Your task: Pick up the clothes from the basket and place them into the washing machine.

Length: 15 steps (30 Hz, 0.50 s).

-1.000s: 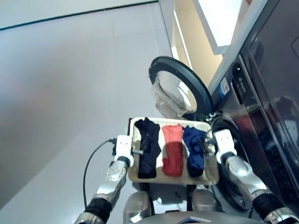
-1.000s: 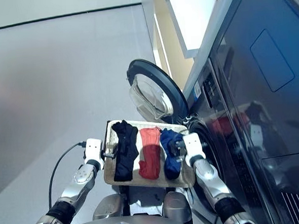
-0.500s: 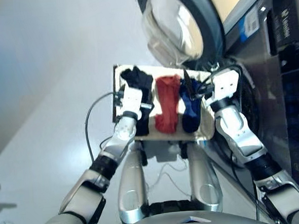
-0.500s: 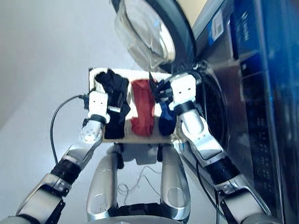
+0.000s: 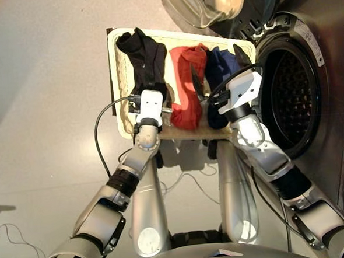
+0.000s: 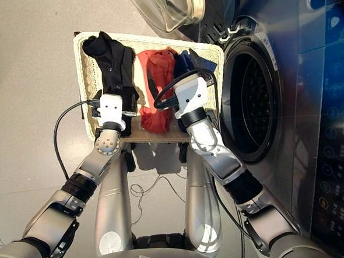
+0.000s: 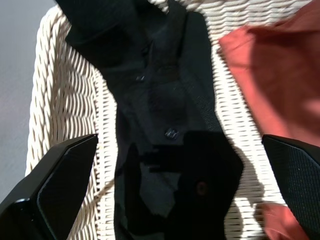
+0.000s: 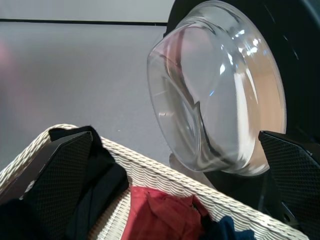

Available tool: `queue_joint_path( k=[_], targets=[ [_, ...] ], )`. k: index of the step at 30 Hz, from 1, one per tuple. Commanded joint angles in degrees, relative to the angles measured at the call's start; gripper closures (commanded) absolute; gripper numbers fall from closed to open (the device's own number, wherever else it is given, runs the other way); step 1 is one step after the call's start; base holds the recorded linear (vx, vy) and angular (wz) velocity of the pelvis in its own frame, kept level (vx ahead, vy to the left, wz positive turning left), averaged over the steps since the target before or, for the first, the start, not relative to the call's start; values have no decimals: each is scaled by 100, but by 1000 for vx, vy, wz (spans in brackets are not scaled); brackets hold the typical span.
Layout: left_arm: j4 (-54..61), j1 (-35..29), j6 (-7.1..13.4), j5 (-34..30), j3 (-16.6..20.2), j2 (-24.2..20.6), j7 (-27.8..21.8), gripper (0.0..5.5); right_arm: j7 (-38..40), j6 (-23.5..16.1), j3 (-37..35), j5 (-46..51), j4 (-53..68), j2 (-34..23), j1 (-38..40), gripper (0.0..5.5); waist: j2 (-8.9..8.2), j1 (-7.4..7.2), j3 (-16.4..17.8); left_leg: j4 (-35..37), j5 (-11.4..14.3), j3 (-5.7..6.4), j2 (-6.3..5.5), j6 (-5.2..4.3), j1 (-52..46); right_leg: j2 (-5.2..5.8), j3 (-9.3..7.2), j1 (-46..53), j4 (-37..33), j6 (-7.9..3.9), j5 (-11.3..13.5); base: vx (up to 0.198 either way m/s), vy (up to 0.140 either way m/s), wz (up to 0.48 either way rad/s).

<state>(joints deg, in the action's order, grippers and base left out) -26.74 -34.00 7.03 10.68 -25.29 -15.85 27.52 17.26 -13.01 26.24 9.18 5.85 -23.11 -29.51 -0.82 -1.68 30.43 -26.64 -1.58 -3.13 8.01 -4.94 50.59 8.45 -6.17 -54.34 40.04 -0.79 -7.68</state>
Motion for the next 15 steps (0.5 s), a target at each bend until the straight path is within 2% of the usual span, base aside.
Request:
queue_joint_path(
  k=[1, 5, 6, 7, 10, 15],
  targets=[
    [41, -263, 164, 56, 32, -94, 169, 0, 49, -426, -83, -260, 813, 114, -119, 0, -66, -102, -64, -927, 1166, 108, 192, -53, 13, 175, 204, -10, 147, -593, -372, 72, -15, 59],
    [-214, -446, 143, 177, 45, -46, 288, 0, 84, -426, -13, -272, 794, 137, -225, 0, -101, -141, -64, -1100, 1218, 118, 204, -51, 272, 171, 220, -266, 285, -592, -406, 0, 0, 0],
    [-416, -574, 138, 296, 96, -34, 352, 0, 107, -431, 2, -252, 807, 129, -275, 0, -135, -170, -64, -1114, 1159, 139, 215, -55, 415, 179, 238, -406, 278, -582, -348, 0, 0, 0],
    [-590, -636, 117, 319, 114, -27, 412, 0, 140, -433, 10, -263, 809, 117, -243, 0, -151, -192, -64, -1175, 1231, 151, 221, -66, 428, 191, 237, -424, 342, -599, -422, 0, 0, 0],
    [-809, -794, 66, 375, 195, -77, 561, 0, 220, -456, -16, -268, 802, 68, -195, 0, -179, -224, -64, -1289, 1250, 172, 224, -68, 616, 211, 241, -593, 443, -609, -434, 0, 0, 0],
    [-1210, -1095, 58, 479, 158, -200, 519, 0, 222, -451, -38, -171, 850, 1, -221, 0, -247, -277, -64, -1422, 1261, 182, 227, -72, 830, 216, 283, -819, 551, -604, -438, 0, 0, 0]
  ],
)
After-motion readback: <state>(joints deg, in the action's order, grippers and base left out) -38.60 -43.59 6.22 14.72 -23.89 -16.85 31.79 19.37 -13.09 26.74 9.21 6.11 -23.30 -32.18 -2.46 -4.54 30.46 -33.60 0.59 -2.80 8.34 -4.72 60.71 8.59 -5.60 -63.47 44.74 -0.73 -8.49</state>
